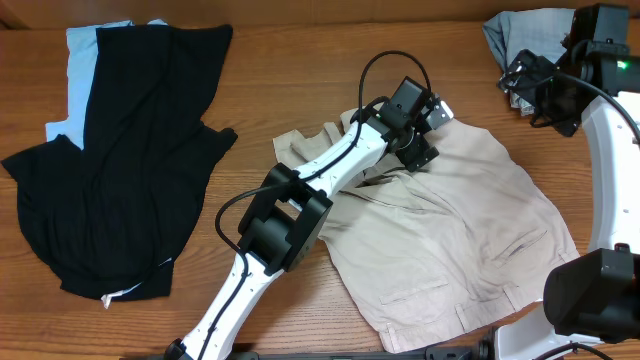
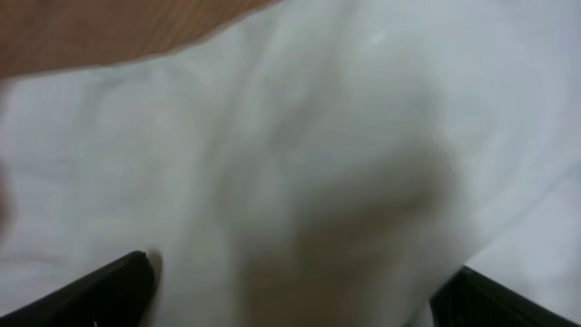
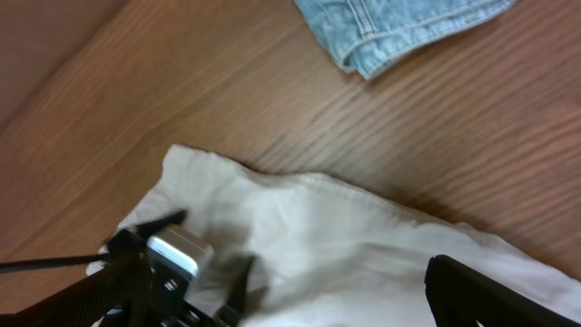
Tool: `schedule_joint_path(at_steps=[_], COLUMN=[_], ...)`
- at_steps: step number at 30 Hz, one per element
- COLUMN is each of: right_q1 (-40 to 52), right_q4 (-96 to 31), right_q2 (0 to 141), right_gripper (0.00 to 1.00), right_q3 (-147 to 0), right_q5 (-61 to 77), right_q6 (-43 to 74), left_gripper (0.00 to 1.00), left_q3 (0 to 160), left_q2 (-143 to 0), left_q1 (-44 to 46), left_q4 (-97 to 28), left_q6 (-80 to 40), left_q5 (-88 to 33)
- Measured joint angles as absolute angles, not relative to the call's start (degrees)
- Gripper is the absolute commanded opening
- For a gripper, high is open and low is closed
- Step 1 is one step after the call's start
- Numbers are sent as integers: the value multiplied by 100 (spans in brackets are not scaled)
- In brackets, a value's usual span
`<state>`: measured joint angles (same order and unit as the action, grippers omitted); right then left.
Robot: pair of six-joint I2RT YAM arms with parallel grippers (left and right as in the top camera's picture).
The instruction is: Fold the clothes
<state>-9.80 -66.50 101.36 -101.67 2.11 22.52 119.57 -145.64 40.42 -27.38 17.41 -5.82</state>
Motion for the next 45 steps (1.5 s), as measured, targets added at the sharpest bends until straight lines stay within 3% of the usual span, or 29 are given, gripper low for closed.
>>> schedule_joint_path(at_steps=[8,18,30,38,41,45], right_q1=[-1004,-1004,-718,-325,-47,445], right_q4=[-6724,-6945,-6158,-5218,-4838,-4270], right_q2=[10136,10136,10219,10370,10370,10370], right_gripper=[100,100,100,99,94,78], right_q3=[-10167,-10167,-9299,-8108,-7649,-7102], right_q5=[211,211,351,755,834,884], right_q6=[2250,2250,2246,2248,2248,2237], left_gripper=[100,100,100,100,100,100], left_q3=[12025,12156,12529,13421,14049,15172], left_q2=[-14564,-14562,-14464,-14763,-14923,-14951], left_q1=[3747,2626,1168,827,834,864], left_q4=[-2600,-3044,-5096,-6737,-7288,-7966], left_q6=[2012,1944,716,475,397,176], left_q5=[311,729,906,882,882,840])
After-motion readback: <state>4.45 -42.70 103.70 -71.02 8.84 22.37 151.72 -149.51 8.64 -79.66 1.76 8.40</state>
